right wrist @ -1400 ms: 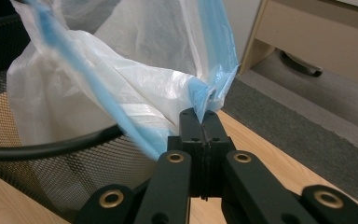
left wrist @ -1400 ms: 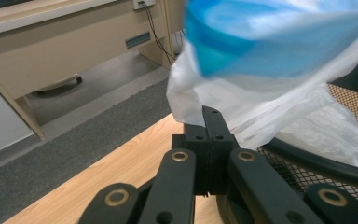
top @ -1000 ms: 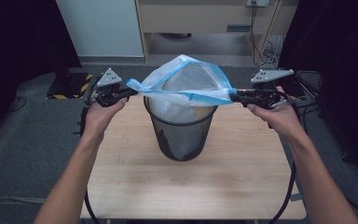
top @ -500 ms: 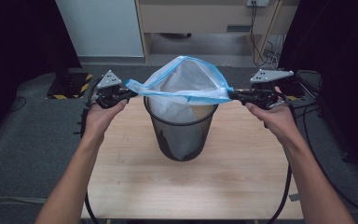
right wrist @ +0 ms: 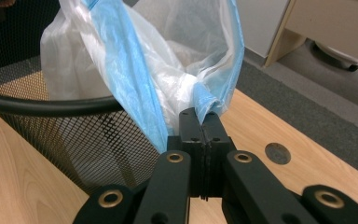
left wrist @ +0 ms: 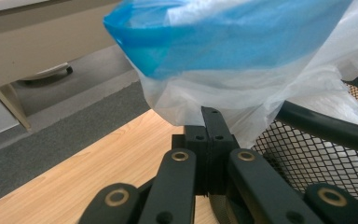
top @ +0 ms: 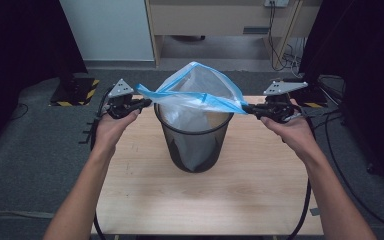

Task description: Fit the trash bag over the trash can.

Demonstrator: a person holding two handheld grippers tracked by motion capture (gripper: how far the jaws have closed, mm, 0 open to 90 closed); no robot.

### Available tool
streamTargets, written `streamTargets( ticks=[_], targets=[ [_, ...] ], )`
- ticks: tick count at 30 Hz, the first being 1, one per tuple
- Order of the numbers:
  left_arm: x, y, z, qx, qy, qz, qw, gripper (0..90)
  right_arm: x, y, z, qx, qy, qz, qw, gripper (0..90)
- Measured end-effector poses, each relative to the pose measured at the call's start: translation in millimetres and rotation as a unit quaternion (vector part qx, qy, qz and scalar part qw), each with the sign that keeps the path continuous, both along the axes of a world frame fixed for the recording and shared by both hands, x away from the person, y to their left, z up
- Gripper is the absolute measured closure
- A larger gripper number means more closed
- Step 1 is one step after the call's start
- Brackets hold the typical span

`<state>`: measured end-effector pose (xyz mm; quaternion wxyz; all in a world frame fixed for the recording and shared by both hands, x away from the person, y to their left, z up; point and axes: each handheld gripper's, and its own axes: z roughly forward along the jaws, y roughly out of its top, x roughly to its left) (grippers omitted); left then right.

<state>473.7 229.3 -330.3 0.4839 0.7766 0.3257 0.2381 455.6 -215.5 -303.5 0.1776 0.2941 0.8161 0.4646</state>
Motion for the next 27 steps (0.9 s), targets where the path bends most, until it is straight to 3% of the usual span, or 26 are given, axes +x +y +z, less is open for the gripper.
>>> streamTargets(
  ticks=[14, 17, 22, 24, 27],
  targets=[
    [0.1, -2.7, -2.6, -0.001, -0.001, -0.001, 1.0000, 90.0, -1.7, 5.7, -10.1, 0.001, 0.015, 0.008, 0.9999, 89.3],
    [-1.5, -1.3, -2.5, 0.000, 0.005, 0.007, 1.0000, 90.0, -3.7, 2.8, -8.9, 0.004, 0.011, 0.006, 0.9999, 79.1],
    [1.1, 1.8, -1.8, -0.004, -0.003, 0.003, 1.0000, 90.0, -8.3, -8.0, -1.5, 0.036, 0.002, -0.010, 0.9993, 56.4],
    [-0.5, 3.4, -0.6, -0.009, 0.002, 0.008, 0.9999, 90.0, -9.9, -14.0, 2.4, 0.047, -0.004, -0.015, 0.9988, 52.8],
    [0.0, 4.1, 0.0, -0.009, -0.008, -0.001, 0.9999, 90.0, -11.5, -19.7, 6.8, 0.063, -0.009, -0.018, 0.9978, 47.5]
  ],
)
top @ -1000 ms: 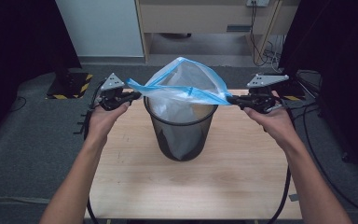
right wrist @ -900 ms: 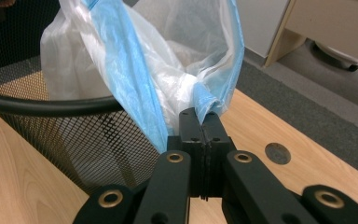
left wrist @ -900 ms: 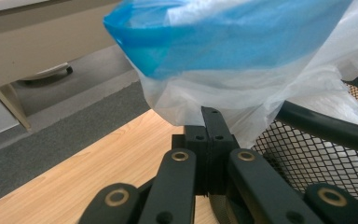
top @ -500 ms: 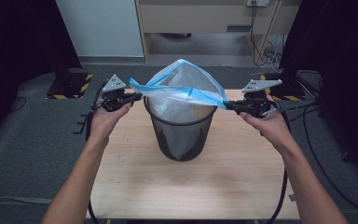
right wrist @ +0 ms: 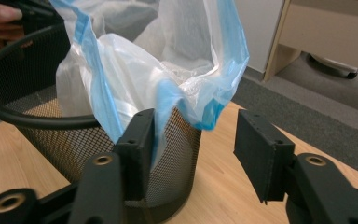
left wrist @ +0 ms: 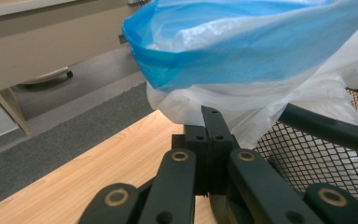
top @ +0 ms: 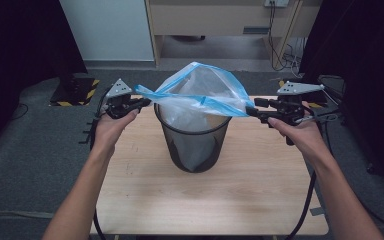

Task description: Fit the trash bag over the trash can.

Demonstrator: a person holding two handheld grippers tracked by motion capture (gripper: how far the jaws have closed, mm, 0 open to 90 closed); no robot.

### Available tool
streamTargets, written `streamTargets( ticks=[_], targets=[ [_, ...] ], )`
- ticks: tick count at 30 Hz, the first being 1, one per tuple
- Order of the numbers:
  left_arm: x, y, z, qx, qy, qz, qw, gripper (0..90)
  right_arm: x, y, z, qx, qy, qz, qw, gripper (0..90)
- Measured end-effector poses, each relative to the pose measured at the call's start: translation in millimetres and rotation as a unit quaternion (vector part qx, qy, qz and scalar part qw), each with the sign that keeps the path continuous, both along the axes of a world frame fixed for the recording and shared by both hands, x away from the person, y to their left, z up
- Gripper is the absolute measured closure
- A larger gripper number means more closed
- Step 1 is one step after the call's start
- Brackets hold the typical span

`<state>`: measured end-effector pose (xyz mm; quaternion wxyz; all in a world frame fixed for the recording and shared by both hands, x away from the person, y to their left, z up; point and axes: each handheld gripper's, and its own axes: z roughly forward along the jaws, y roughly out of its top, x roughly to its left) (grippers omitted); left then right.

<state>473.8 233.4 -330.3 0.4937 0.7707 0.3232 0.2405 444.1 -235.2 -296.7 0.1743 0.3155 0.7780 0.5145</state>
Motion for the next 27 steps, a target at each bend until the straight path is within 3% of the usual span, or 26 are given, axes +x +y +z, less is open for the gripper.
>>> streamTargets(
  ticks=[9, 11, 12, 18, 20, 23, 27],
  targets=[
    [4.4, 6.2, 3.8, 0.001, -0.008, 0.005, 1.0000, 90.0, 1.5, 0.2, 11.7, 0.020, -0.018, 0.013, 0.9996, 39.4],
    [3.5, 8.1, 4.5, -0.003, 0.000, 0.013, 0.9999, 90.0, 2.6, 0.8, 15.1, 0.022, -0.020, 0.012, 0.9995, 39.4],
    [5.6, 8.0, 4.0, -0.004, -0.006, 0.004, 1.0000, 90.0, 3.6, 1.4, 16.5, 0.021, -0.017, 0.008, 0.9996, 39.4],
    [5.6, 6.2, 4.2, 0.005, -0.009, 0.001, 0.9999, 90.0, 19.8, 6.0, 23.2, 0.031, -0.011, -0.016, 0.9993, 41.2],
    [6.6, 6.8, 4.7, 0.006, -0.008, 0.001, 0.9999, 90.0, 23.2, 10.1, 27.4, 0.040, -0.019, -0.016, 0.9989, 41.0],
    [7.9, 7.2, 5.5, 0.009, -0.009, 0.000, 0.9999, 90.0, 29.1, 16.9, 33.1, 0.034, -0.021, -0.021, 0.9990, 41.1],
    [7.8, 5.6, 5.1, 0.011, -0.010, -0.004, 0.9999, 90.0, 41.9, 23.7, 30.0, 0.027, -0.007, -0.032, 0.9991, 41.0]
  ],
)
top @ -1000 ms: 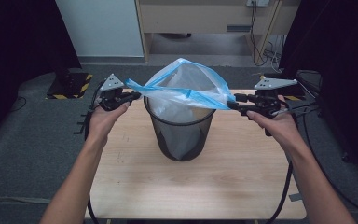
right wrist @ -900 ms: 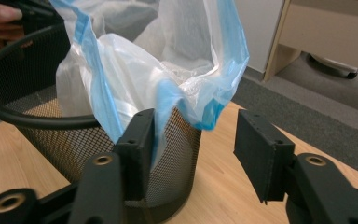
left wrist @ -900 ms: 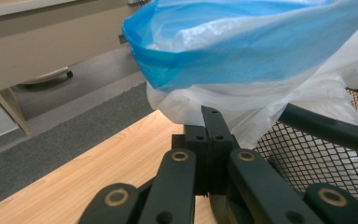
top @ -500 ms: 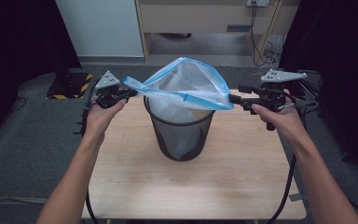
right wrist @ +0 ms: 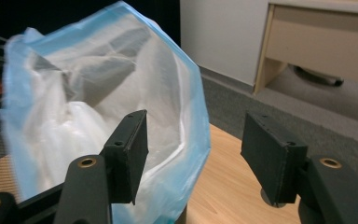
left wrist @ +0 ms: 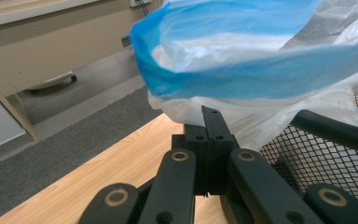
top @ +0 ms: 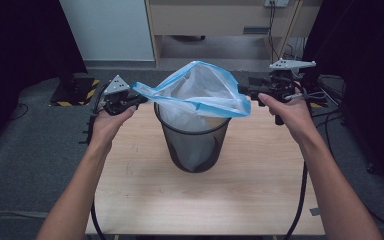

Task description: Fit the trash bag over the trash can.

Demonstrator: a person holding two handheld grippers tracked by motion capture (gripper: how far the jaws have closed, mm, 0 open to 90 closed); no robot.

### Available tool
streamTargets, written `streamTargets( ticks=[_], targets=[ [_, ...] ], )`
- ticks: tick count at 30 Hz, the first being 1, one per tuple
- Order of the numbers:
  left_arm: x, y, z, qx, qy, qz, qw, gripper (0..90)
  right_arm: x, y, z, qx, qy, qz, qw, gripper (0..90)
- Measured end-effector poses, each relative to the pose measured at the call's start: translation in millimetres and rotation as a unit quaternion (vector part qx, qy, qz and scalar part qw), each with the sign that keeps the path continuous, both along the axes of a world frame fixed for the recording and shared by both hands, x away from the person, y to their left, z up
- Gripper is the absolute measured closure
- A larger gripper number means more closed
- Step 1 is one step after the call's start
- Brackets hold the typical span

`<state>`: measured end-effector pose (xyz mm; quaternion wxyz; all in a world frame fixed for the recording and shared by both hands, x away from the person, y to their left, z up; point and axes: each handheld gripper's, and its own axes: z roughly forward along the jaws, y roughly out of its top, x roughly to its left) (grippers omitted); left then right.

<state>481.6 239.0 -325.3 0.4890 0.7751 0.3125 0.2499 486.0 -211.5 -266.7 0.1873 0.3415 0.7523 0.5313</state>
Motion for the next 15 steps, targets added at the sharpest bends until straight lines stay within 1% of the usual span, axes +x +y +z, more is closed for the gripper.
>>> streamTargets(
  ticks=[3, 5, 6, 7, 8, 11, 12, 15],
  targets=[
    [0.3, -1.2, -0.5, 0.000, -0.002, -0.003, 1.0000, 90.0, 10.2, 4.8, -8.3, -0.006, 0.011, -0.007, 0.9999, 40.8],
    [1.2, -1.8, -1.2, 0.000, -0.003, -0.004, 1.0000, 90.0, 14.4, 7.1, -12.2, -0.002, 0.015, -0.009, 0.9999, 41.4],
    [1.6, -2.1, -1.5, 0.000, -0.002, -0.004, 1.0000, 90.0, 15.6, 8.1, -13.4, 0.001, 0.014, -0.008, 0.9999, 41.4],
    [1.7, -2.5, -1.7, 0.000, -0.003, -0.005, 1.0000, 90.0, 16.4, 9.7, -14.7, 0.006, 0.013, -0.001, 0.9999, 41.3],
    [1.5, -2.8, -2.0, 0.000, -0.004, -0.006, 1.0000, 90.0, 17.0, 11.9, -16.1, 0.004, 0.011, 0.004, 0.9999, 41.6],
    [0.2, -2.6, -3.1, 0.000, -0.007, -0.009, 0.9999, 90.0, 19.2, 17.2, -20.2, -0.007, 0.017, 0.007, 0.9998, 43.2],
    [-0.2, -1.9, -3.7, -0.001, -0.008, -0.009, 0.9999, 90.0, 20.3, 18.8, -22.4, -0.011, 0.021, 0.005, 0.9997, 44.5],
    [-0.5, -1.1, -5.0, -0.005, -0.008, -0.008, 0.9999, 89.9, 22.3, 20.2, -27.2, -0.011, 0.027, 0.010, 0.9995, 56.3]
  ],
)
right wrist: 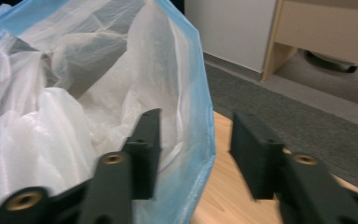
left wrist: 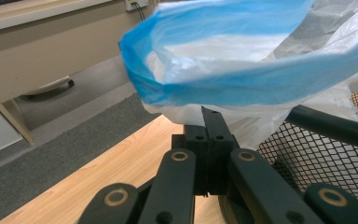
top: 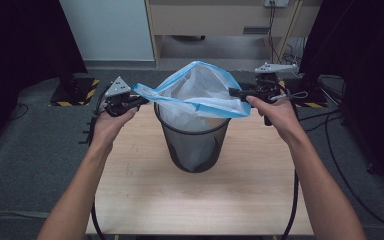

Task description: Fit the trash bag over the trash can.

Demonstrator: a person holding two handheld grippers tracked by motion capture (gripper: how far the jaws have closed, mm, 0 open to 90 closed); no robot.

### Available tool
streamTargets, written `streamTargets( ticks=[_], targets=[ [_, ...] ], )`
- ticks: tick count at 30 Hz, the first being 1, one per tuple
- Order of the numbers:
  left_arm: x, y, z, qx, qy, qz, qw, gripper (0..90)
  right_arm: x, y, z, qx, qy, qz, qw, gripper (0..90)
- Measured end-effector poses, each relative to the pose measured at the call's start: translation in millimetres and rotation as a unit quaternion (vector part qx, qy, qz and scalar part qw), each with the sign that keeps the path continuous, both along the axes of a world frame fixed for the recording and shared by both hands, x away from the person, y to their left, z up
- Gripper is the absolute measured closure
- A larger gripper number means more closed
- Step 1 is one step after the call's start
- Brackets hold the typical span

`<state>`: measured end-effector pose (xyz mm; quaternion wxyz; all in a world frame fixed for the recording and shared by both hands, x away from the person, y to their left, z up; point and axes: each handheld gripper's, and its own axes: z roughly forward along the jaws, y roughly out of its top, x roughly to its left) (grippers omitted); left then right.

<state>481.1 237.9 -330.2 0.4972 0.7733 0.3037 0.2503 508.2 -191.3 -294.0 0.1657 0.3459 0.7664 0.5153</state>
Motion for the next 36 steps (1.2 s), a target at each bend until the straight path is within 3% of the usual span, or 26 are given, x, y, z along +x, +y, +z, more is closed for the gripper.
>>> streamTargets(
  ticks=[2, 6, 9, 14, 20, 25, 27, 28, 31, 36],
  targets=[
    [0.3, -0.9, -0.6, 0.000, 0.000, 0.000, 1.0000, 90.0, -0.9, 1.3, -1.6, 0.001, 0.001, 0.005, 1.0000, 67.1],
    [0.4, -3.6, -0.7, -0.003, -0.003, 0.000, 1.0000, 89.8, -3.4, 0.6, 0.2, 0.006, -0.015, -0.008, 0.9998, 74.5],
    [1.1, -4.8, -1.3, -0.006, -0.004, 0.000, 1.0000, 89.5, -4.8, -0.4, 1.8, -0.006, -0.008, -0.007, 0.9999, 89.3],
    [2.3, -6.0, -2.3, -0.007, -0.006, 0.001, 1.0000, 89.5, -6.8, -0.5, 3.3, -0.008, -0.009, 0.003, 0.9999, 90.0],
    [3.7, -1.3, -3.0, -0.005, -0.007, 0.009, 0.9999, 89.9, -9.8, -8.5, 9.5, -0.018, -0.017, -0.012, 0.9996, 90.0],
    [4.0, 1.7, -5.0, -0.010, -0.005, 0.012, 0.9999, 90.0, -13.3, -19.5, 14.2, -0.013, -0.017, -0.027, 0.9994, 90.0],
    [3.2, 0.6, -6.3, -0.012, -0.004, 0.009, 0.9999, 89.9, -14.5, -19.1, 14.6, -0.014, -0.017, -0.021, 0.9995, 90.0],
    [2.5, 0.2, -6.6, -0.012, -0.004, 0.009, 0.9999, 88.5, -15.5, -17.1, 14.5, -0.017, -0.017, -0.017, 0.9996, 90.0],
    [-3.3, 0.1, -7.7, -0.012, -0.013, 0.027, 0.9995, 69.0, -17.4, -10.6, 13.8, -0.026, -0.022, -0.011, 0.9994, 90.0],
    [-14.8, 10.3, -7.4, -0.015, -0.030, 0.032, 0.9989, 49.6, -17.1, -5.7, 12.7, -0.040, -0.023, -0.014, 0.9988, 90.0]
  ],
)
